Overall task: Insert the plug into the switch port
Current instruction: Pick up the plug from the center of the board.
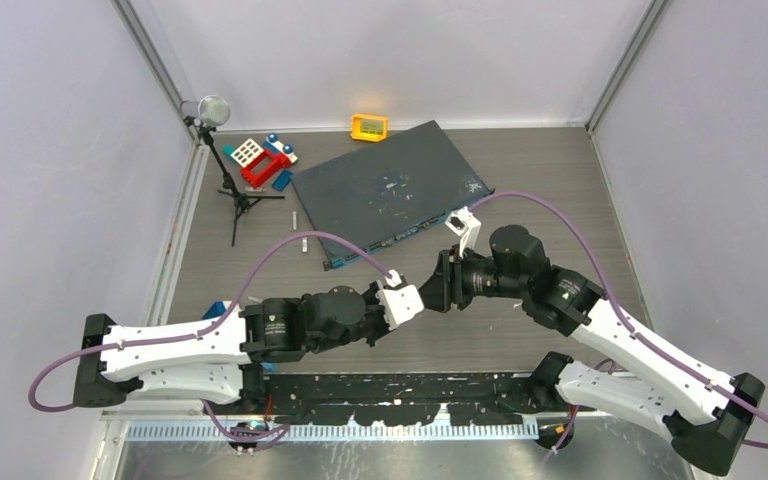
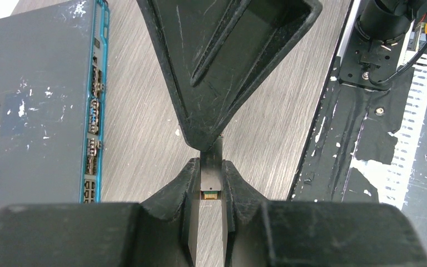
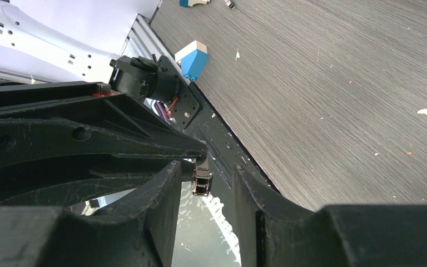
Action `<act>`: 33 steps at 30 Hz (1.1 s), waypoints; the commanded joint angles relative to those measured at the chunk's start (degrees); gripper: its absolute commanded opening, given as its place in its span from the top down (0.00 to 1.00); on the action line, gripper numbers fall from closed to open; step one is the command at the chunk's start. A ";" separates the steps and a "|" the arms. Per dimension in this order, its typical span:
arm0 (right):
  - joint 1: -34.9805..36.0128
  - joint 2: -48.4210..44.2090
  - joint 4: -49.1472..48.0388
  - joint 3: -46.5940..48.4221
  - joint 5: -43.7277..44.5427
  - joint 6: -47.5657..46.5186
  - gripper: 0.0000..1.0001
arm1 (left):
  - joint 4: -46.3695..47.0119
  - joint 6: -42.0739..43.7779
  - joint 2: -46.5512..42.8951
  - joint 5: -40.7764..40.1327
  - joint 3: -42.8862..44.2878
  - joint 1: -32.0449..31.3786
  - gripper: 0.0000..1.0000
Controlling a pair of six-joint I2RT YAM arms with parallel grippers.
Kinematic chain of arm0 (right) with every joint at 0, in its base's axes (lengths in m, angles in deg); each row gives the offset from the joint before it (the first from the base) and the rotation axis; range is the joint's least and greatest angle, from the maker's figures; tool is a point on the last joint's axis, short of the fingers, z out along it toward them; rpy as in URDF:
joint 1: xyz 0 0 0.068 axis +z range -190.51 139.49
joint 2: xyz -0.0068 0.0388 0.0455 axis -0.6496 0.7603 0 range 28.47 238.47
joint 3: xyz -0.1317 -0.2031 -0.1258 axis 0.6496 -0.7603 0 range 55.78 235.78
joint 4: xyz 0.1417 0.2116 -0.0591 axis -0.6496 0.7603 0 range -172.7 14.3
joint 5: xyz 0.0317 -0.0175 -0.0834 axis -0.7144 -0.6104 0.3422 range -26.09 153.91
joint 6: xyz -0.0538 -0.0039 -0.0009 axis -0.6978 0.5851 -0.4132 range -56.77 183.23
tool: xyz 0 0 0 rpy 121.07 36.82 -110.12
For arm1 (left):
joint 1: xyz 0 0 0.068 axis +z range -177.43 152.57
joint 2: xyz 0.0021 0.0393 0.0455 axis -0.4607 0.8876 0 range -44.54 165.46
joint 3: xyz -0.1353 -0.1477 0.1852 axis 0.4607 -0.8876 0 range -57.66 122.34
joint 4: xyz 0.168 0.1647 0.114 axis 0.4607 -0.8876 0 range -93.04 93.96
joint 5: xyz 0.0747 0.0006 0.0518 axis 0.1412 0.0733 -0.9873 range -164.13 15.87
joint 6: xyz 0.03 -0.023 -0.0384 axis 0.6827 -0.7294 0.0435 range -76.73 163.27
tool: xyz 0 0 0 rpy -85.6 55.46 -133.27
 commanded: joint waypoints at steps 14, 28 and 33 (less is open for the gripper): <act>0.32 1.62 -3.86 0.55 -3.21 -0.73 0.74 | 4.66 0.04 -0.63 0.51 0.02 -0.29 1.00; 0.32 0.45 -2.81 2.18 -1.58 -3.75 0.99 | 4.83 -0.83 -4.38 -0.02 -1.25 -0.30 0.55; 0.32 0.40 -1.42 3.76 -0.65 -7.51 0.99 | 5.51 -1.18 -7.59 0.61 -2.45 -0.26 0.40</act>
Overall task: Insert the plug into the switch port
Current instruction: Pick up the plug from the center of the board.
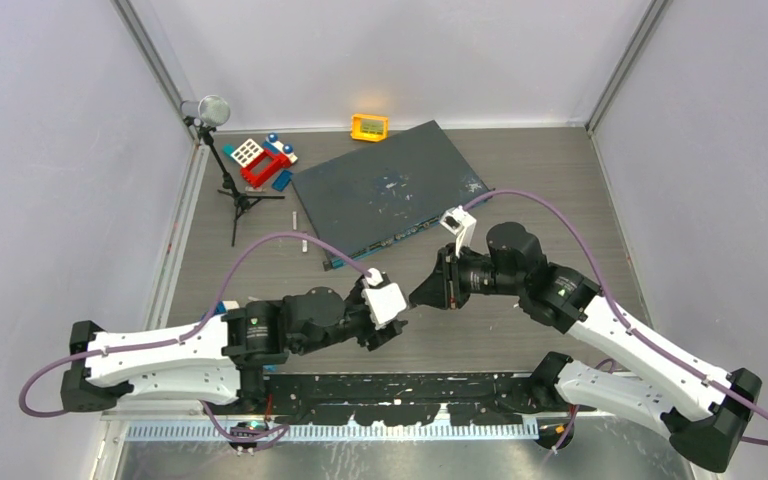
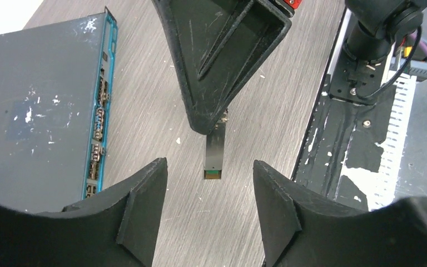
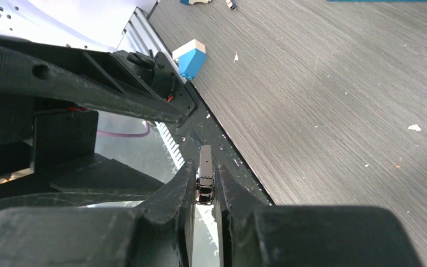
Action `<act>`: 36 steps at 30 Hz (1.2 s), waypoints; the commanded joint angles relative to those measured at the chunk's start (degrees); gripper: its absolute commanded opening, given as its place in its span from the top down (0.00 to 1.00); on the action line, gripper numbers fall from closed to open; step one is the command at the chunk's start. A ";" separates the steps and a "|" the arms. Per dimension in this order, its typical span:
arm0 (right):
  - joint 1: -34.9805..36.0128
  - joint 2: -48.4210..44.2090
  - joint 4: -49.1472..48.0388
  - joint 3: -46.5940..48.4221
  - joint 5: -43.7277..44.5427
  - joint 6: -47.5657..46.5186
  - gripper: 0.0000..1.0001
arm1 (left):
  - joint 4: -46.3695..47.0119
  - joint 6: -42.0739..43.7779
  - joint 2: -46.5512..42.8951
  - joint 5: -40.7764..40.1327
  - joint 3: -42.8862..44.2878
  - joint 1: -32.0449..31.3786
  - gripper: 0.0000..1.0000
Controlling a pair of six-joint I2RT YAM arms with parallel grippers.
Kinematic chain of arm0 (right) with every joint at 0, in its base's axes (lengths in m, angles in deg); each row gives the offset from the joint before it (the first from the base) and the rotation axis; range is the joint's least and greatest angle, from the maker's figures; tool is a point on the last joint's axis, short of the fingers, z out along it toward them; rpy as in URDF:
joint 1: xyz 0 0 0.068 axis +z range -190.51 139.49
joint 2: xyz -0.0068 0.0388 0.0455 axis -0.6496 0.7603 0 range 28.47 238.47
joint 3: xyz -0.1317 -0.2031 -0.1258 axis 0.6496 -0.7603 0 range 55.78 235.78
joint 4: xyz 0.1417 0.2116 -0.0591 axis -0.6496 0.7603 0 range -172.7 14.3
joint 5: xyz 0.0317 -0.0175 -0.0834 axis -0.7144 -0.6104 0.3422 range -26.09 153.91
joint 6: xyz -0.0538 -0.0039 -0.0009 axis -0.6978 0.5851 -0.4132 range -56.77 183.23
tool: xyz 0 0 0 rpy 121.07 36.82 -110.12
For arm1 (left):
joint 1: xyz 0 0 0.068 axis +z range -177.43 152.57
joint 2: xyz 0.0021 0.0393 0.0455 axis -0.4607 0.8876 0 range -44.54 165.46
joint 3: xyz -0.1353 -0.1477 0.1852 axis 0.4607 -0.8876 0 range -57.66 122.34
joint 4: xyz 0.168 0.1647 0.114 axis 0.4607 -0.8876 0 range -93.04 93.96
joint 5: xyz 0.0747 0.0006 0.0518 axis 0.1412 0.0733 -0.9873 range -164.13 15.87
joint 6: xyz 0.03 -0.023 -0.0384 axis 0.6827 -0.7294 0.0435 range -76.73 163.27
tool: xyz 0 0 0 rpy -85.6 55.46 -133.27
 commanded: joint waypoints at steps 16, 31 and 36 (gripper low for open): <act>0.32 -9.70 0.34 6.28 -20.66 -50.41 0.99 | -1.77 4.39 -9.99 14.27 6.24 -0.33 0.38; 0.32 -9.34 20.70 17.12 -27.27 -91.74 1.00 | -0.65 1.77 -1.05 29.23 13.18 -0.29 0.36; 0.32 -8.63 25.25 20.52 -28.54 -97.15 1.00 | 2.30 0.02 -0.72 27.34 12.84 -0.21 0.32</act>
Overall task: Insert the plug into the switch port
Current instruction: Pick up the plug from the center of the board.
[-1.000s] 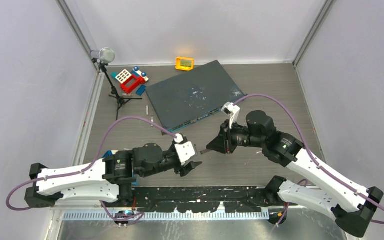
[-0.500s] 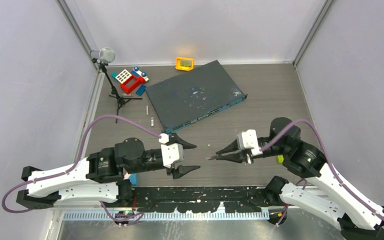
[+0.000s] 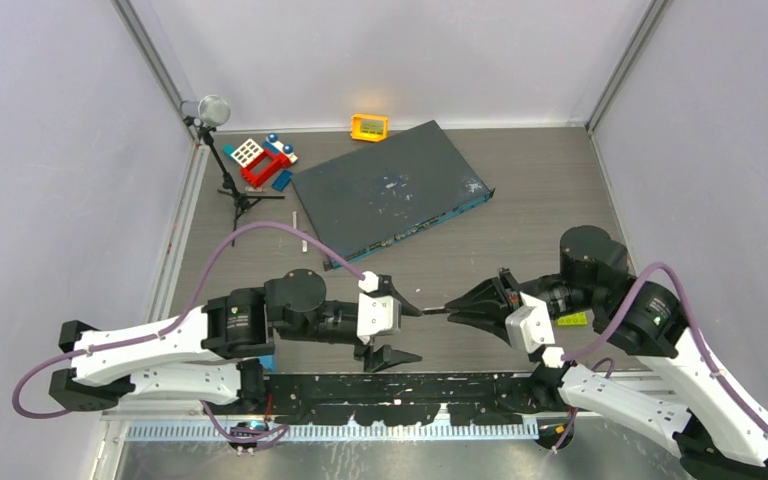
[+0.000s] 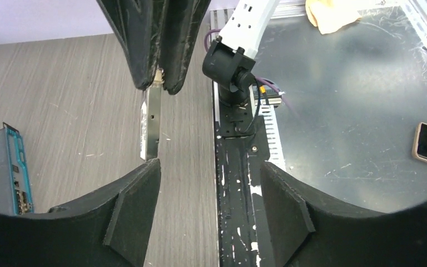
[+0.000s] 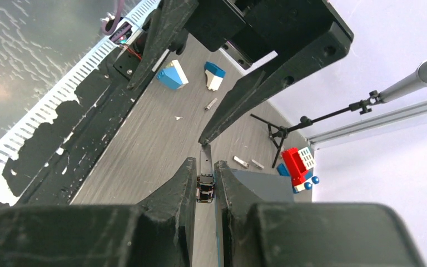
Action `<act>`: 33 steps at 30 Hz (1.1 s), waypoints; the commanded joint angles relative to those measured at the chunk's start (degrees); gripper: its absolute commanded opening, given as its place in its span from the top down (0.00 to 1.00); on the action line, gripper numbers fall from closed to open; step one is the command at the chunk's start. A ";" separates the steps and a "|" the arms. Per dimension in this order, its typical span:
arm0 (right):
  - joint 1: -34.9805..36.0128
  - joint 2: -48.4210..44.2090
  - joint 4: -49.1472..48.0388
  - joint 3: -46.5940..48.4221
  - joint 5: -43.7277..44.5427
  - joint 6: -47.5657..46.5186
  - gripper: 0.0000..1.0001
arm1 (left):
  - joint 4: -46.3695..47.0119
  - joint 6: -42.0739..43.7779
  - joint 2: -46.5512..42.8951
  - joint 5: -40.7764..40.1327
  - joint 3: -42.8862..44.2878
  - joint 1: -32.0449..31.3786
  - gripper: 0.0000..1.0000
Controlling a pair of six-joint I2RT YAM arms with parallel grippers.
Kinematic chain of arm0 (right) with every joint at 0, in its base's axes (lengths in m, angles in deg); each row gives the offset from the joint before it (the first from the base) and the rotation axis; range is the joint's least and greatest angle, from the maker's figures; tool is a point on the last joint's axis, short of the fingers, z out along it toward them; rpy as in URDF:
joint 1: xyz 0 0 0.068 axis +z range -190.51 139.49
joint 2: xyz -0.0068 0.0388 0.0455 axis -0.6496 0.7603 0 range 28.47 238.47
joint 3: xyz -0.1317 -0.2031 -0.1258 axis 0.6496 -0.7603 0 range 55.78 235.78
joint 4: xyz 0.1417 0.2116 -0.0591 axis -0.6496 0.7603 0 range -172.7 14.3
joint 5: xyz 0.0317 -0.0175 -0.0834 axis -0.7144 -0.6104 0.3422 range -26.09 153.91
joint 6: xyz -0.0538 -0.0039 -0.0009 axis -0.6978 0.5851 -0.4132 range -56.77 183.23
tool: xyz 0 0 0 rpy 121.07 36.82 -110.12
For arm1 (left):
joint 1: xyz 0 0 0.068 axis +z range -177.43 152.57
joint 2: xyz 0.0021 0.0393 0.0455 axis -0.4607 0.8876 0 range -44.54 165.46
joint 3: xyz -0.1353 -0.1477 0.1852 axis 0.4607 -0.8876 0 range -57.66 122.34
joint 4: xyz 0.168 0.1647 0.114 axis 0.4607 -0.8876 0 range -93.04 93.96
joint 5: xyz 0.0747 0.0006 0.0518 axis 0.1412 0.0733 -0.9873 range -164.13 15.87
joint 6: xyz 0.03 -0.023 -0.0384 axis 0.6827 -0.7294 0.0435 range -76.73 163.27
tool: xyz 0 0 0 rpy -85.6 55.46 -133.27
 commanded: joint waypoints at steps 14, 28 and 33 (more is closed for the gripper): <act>0.26 3.11 11.43 6.88 -10.11 -13.26 0.99 | 8.33 -4.44 0.98 1.33 2.68 -0.23 0.27; 0.26 2.96 12.41 7.25 -14.36 -15.22 1.00 | 15.26 -9.86 4.68 6.05 2.00 -0.18 0.32; 0.26 2.73 12.54 7.30 -14.46 -15.39 1.00 | 15.68 -10.94 6.12 8.69 2.18 -0.15 0.50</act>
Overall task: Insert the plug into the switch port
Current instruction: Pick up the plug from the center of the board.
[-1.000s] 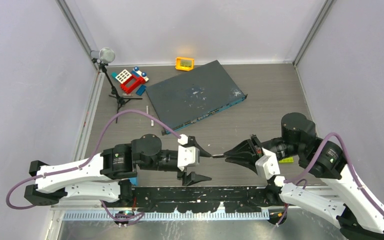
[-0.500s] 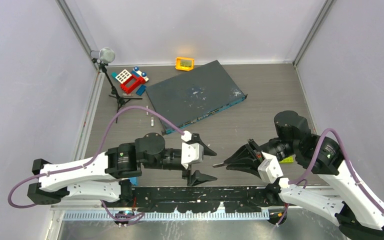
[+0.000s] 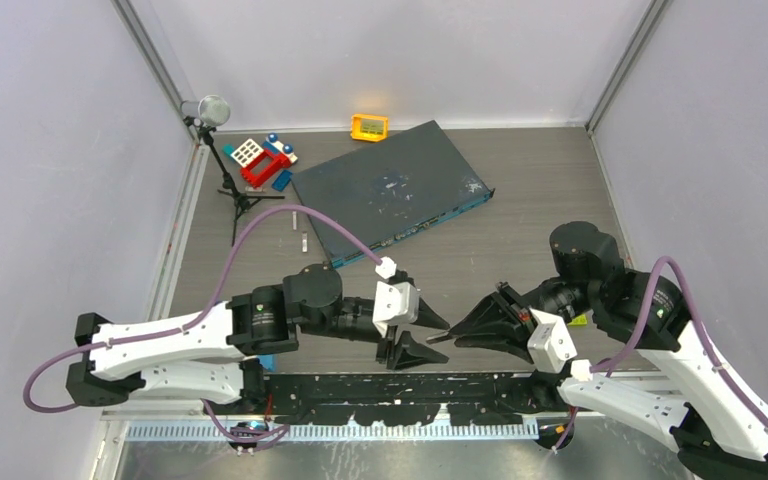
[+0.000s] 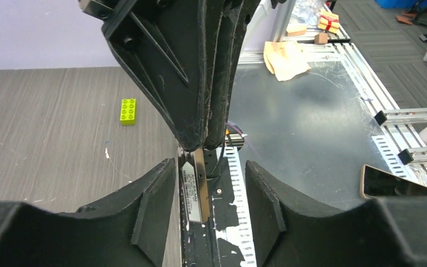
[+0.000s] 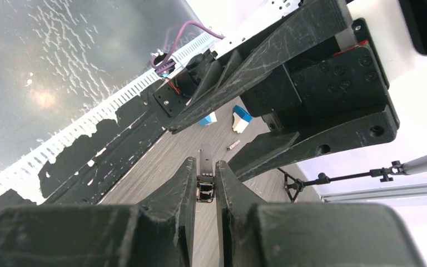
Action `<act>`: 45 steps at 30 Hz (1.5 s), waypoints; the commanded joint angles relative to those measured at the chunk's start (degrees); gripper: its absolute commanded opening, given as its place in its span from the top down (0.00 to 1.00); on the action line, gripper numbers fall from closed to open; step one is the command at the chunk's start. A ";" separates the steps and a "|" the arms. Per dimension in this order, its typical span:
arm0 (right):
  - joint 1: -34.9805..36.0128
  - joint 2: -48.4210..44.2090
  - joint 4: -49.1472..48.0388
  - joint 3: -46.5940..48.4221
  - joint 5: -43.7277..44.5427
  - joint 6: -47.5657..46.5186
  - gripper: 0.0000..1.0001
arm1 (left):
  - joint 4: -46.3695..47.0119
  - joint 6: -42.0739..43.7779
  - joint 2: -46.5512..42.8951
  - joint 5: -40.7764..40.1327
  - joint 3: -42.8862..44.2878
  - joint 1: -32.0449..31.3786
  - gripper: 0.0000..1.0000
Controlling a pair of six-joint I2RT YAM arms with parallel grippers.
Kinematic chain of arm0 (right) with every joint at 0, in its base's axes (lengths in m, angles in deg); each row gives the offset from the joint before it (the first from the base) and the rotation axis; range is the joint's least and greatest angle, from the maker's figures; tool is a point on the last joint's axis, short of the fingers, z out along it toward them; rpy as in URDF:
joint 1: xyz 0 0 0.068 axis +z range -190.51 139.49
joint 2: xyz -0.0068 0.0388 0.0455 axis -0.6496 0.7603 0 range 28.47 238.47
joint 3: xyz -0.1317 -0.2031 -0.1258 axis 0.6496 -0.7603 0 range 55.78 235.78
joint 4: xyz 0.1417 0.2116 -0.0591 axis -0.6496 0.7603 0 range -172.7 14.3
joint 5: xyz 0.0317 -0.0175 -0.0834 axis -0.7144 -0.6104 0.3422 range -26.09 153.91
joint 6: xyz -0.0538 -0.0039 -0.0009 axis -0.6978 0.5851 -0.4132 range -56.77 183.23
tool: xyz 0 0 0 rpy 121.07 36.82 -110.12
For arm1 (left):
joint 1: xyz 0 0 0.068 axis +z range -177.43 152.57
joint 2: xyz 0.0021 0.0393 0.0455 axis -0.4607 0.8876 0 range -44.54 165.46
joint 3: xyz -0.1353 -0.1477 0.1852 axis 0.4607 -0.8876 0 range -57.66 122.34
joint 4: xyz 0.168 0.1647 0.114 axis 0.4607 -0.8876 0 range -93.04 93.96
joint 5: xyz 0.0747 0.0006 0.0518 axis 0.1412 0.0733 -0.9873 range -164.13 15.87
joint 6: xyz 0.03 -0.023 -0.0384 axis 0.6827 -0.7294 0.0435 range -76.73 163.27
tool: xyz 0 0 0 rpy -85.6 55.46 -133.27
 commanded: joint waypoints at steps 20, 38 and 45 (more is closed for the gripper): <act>0.26 -2.16 0.61 1.68 -2.08 -1.23 0.99 | 7.56 -8.01 3.72 12.95 0.94 3.84 0.82; 0.25 -10.26 -33.93 -11.60 7.72 41.54 0.21 | -7.05 5.16 -1.14 -5.67 0.97 4.48 1.00; 0.30 -15.87 -47.01 -19.09 46.20 84.70 0.13 | -12.92 19.07 -5.47 -18.77 -1.07 4.49 1.00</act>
